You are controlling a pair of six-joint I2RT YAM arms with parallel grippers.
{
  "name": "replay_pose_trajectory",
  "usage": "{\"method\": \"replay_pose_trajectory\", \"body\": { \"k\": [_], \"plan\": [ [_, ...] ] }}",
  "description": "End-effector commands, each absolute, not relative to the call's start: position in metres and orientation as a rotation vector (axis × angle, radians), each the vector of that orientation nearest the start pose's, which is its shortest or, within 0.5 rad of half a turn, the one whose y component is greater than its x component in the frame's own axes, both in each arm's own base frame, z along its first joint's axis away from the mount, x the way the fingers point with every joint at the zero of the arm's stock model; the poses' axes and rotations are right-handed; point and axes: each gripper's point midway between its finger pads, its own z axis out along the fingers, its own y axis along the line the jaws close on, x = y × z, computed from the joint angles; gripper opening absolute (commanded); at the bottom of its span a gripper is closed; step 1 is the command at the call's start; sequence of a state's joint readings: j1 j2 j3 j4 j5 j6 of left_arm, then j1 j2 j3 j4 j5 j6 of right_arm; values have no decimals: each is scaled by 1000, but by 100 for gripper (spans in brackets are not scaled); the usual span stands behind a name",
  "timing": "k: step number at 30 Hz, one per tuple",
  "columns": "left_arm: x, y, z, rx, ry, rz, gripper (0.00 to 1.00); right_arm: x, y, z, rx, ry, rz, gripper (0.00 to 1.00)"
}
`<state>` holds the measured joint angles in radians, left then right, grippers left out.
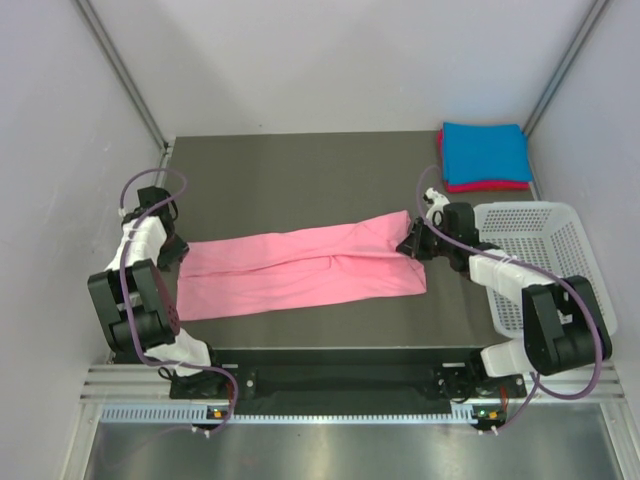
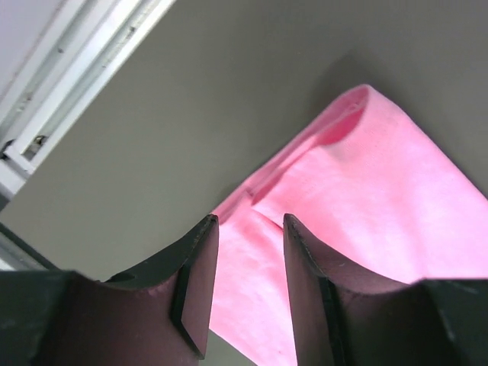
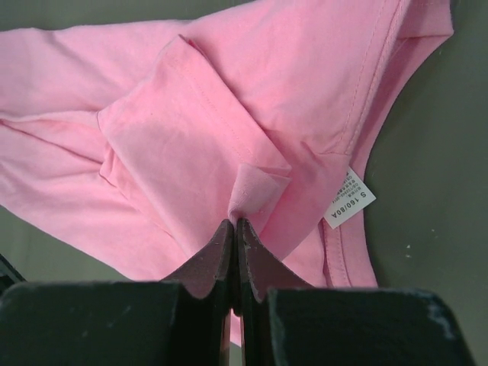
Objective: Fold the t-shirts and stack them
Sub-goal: Fold the tshirt
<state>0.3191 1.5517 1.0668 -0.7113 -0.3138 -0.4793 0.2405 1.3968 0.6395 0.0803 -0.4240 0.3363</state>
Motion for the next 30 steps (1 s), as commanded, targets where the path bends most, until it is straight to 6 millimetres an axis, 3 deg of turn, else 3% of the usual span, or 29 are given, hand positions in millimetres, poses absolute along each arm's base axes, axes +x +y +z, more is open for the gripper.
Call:
{"method": "replay_pose_trajectory", "body": {
  "k": [1,6,8,15,19,30],
  "plan": [
    [299,126,76,-1101,2482,296,45,317,172,94,-166,2227,809,0],
    [290,126,56,-1161,2498,281,42,316,173,95,-158,2232,816,0],
    [290,130,56,-1182,2479,283,41,316,174,98,-160,2226,825,0],
    [291,140,78,-1333,2339,200,43,311,178,101,-166,2217,854,0],
    [298,128,87,-1374,2279,58,44,310,177,98,-145,2223,858,0],
    [285,127,58,-1489,2308,107,41,311,183,102,-130,2211,898,0]
  ]
}}
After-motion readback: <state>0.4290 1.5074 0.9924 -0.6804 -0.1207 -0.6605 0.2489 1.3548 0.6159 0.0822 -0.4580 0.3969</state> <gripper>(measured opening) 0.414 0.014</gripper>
